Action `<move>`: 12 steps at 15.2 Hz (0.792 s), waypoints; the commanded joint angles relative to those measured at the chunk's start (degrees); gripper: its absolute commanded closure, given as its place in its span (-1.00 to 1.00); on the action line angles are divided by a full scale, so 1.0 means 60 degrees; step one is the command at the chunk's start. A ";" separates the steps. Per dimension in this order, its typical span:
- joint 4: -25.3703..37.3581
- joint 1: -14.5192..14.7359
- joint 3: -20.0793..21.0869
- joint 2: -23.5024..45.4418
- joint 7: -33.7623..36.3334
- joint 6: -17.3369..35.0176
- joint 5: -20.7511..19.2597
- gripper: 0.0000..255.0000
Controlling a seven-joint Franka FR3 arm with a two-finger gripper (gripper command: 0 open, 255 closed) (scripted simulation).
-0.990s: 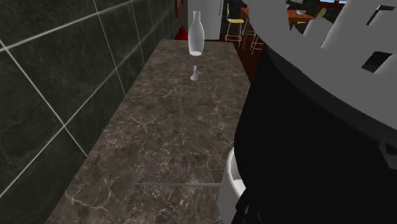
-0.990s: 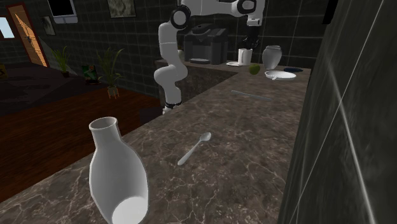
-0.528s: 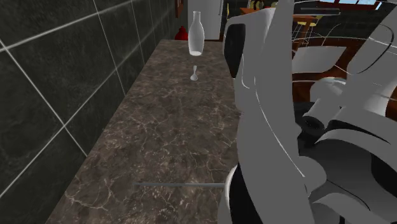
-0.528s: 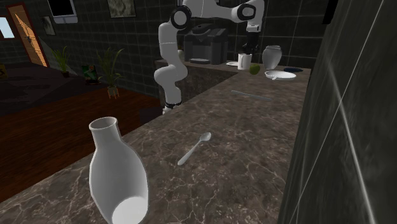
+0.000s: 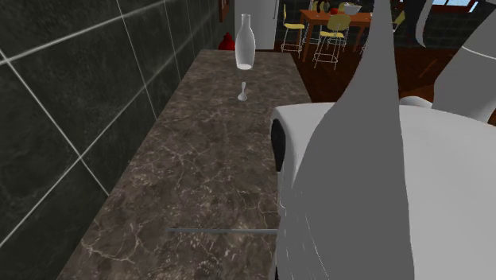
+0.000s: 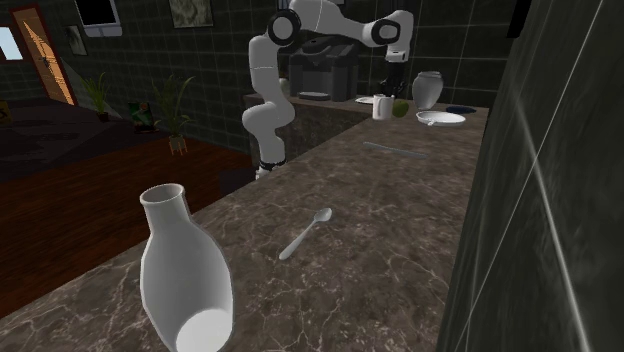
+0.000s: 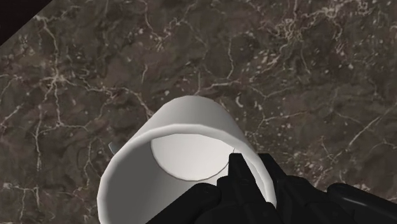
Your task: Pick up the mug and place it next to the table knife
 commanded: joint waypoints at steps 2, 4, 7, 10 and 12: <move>-0.0368 0.0001 -0.0001 -0.0011 -0.0003 0.0367 0.0007 1.00; -0.0602 0.0007 0.0013 0.0018 0.0022 0.0621 -0.0013 1.00; -0.0937 0.0016 0.0038 0.0085 0.0072 0.1000 -0.0061 1.00; -0.1252 0.0026 0.0066 0.0179 0.0139 0.1376 -0.0132 1.00; -0.1451 0.0033 0.0086 0.0257 0.0194 0.1626 -0.0192 1.00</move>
